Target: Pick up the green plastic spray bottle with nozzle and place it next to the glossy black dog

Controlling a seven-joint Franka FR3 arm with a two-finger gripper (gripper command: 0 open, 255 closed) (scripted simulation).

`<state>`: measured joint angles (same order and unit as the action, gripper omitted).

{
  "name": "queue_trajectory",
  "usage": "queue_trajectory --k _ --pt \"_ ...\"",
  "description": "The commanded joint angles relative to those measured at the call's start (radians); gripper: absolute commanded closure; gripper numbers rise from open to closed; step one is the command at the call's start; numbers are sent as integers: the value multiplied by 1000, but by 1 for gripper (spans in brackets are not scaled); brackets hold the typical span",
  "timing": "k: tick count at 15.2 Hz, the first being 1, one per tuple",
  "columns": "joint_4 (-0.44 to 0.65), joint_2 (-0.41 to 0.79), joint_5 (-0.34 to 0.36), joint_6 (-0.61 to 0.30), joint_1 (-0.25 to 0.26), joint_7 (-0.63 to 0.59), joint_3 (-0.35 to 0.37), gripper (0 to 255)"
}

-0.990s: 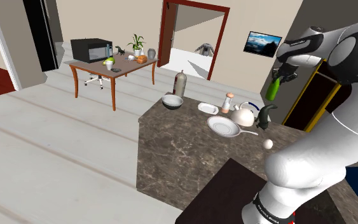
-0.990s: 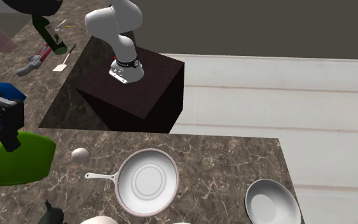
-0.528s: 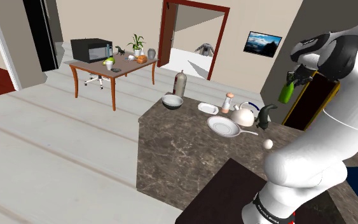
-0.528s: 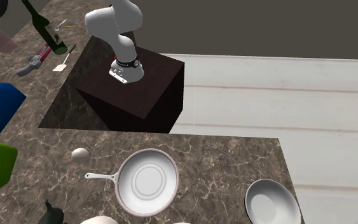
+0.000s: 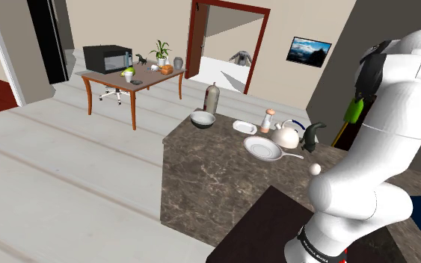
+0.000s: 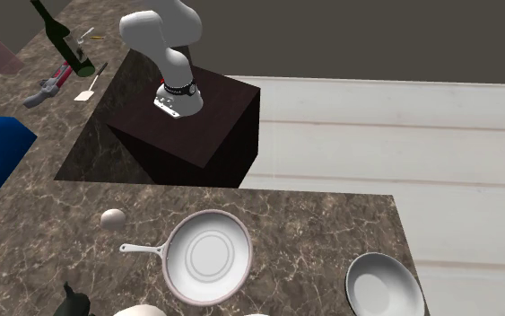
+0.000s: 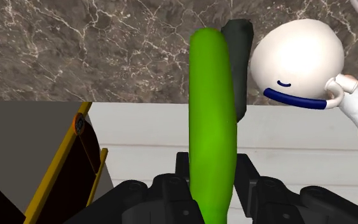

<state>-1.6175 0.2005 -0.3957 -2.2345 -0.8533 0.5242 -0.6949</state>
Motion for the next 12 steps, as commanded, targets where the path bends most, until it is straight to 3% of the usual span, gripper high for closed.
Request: queue_trajectory --k 1,3,12 --pt "74 67 -72 37 -60 65 -2 255" --pt "168 142 -136 87 -132 116 4 255" --pt "56 145 -165 -23 -124 161 22 255"
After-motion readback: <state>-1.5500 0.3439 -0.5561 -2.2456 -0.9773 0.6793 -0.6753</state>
